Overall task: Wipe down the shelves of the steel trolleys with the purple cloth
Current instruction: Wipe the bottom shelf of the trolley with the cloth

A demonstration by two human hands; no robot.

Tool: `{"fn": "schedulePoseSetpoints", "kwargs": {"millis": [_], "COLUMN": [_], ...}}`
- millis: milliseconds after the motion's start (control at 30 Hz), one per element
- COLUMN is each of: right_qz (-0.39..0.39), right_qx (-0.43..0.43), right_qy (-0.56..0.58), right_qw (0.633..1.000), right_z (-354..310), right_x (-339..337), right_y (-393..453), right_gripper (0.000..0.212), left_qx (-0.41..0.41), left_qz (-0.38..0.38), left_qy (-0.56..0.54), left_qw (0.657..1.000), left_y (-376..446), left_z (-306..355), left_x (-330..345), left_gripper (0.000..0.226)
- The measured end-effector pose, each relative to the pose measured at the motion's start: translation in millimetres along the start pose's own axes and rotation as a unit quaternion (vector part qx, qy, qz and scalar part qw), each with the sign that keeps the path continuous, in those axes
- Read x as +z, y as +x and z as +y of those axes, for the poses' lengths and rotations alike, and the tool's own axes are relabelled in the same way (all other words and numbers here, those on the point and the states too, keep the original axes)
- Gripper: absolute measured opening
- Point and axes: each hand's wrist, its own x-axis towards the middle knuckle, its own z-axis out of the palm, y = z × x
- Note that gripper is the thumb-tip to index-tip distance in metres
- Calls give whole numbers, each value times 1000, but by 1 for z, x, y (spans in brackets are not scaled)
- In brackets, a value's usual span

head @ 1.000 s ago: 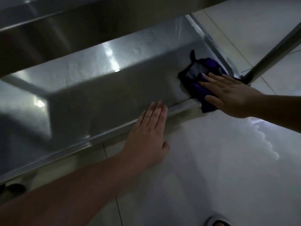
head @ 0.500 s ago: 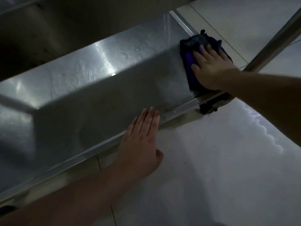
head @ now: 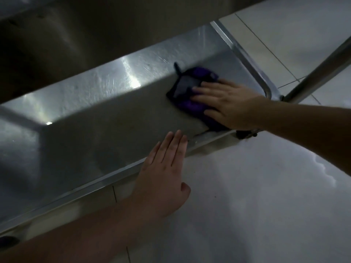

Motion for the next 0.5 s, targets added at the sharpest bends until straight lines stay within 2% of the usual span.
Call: {"fn": "schedulePoseSetpoints", "kwargs": {"millis": [133,300,400,500], "right_qz": [48,76,70,51], "right_qx": [162,262,235,102], "right_qy": [22,59,71,43], "right_qw": [985,960,967,993], "right_z": [43,47,19,-34], "right_x": [-6,-11,-18,-16], "right_y": [30,90,113,117], "right_gripper": [75,72,72,68], "left_qx": [-1,1,5,4], "left_qz": [-2,3,-6,-11], "left_qy": [-8,-39,-35,-39], "left_qw": [1000,999,999,999], "left_y": [3,4,6,6], "left_z": [0,1,1,-1], "left_x": [-1,-6,-8,-8], "left_gripper": [113,118,119,118]}}
